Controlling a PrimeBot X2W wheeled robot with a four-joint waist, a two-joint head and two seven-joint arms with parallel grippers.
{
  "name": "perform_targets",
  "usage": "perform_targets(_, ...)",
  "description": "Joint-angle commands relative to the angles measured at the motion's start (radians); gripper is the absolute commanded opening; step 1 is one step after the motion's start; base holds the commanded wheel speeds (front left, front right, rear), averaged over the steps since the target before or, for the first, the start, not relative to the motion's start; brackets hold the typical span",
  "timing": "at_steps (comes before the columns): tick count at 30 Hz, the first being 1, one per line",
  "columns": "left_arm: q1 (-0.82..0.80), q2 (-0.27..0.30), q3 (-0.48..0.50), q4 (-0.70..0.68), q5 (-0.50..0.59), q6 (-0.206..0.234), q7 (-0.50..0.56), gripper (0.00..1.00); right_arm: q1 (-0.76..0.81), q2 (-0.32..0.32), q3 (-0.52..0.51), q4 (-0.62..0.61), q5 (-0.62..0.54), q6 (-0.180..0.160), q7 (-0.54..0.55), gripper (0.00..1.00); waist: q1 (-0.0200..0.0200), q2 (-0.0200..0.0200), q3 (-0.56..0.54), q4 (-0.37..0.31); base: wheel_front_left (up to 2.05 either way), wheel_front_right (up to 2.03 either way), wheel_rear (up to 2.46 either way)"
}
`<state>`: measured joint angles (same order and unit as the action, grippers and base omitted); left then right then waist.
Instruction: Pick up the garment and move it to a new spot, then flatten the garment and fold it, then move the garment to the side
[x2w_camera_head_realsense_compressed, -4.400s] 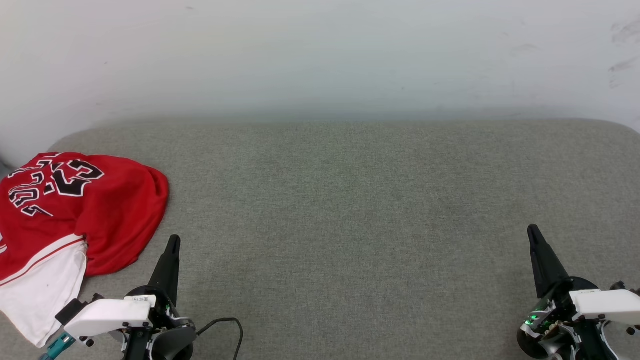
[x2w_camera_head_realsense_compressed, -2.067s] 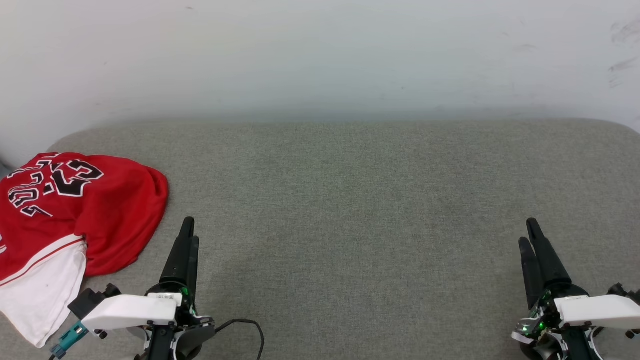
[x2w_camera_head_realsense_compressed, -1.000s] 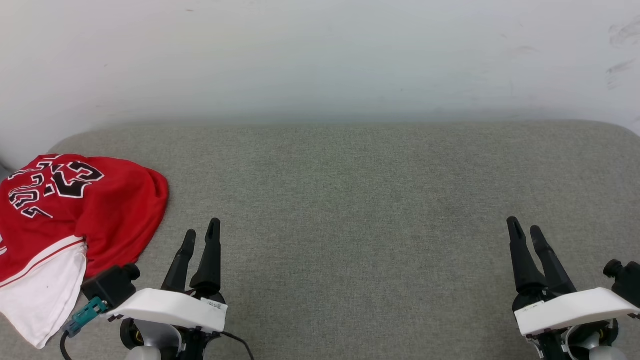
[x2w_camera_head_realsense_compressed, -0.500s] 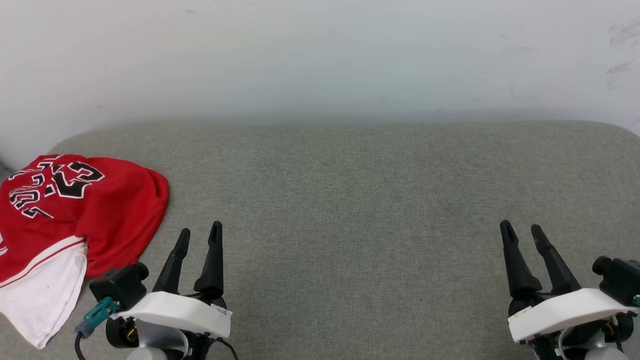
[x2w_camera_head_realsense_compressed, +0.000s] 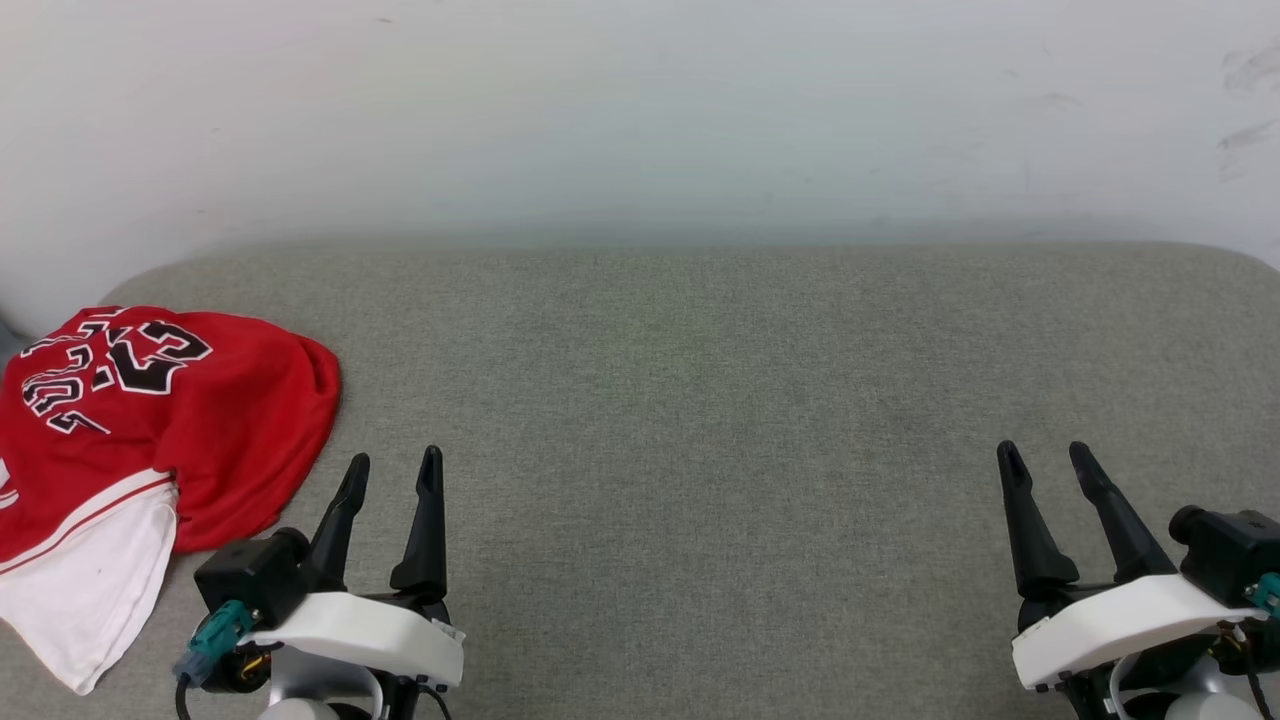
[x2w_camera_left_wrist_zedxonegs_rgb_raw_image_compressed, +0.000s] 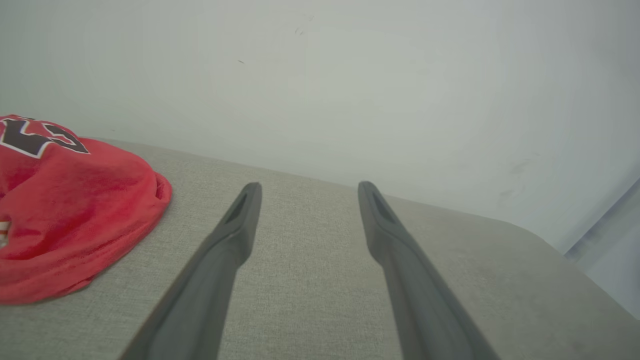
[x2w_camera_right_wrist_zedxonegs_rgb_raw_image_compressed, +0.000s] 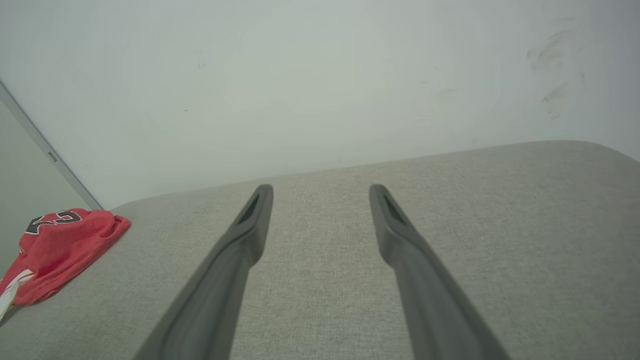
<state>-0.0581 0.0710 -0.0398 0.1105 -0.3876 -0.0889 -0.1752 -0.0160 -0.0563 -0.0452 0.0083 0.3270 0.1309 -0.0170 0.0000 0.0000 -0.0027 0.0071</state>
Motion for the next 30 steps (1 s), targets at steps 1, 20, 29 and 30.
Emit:
perform_targets(1,0.005,0.006,-0.004,-0.006,0.032,0.002,-0.011,1.00,0.003,0.002,-0.002,-0.014,-0.032,0.000,0.000,1.00,0.0000,0.0000,0.000,0.001,0.00,0.00,0.00)
perform_targets(20,0.003,-0.002,-0.012,0.008,0.156,0.005,-0.051,1.00,0.020,0.006,-0.023,-0.039,-0.163,0.000,-0.038,1.00,0.0000,0.0000,-0.001,0.009,0.00,0.00,0.00)
perform_targets(29,-0.006,-0.006,-0.006,0.014,0.212,0.006,-0.068,1.00,0.018,0.007,-0.021,-0.040,-0.201,0.000,-0.055,1.00,0.0000,0.0000,-0.001,0.016,0.00,0.00,0.00)
perform_targets(30,-0.007,-0.006,-0.006,0.014,0.218,0.005,-0.069,1.00,0.018,0.007,-0.021,-0.039,-0.204,0.000,-0.056,1.00,0.0000,0.0000,-0.001,0.017,0.00,0.00,0.00)
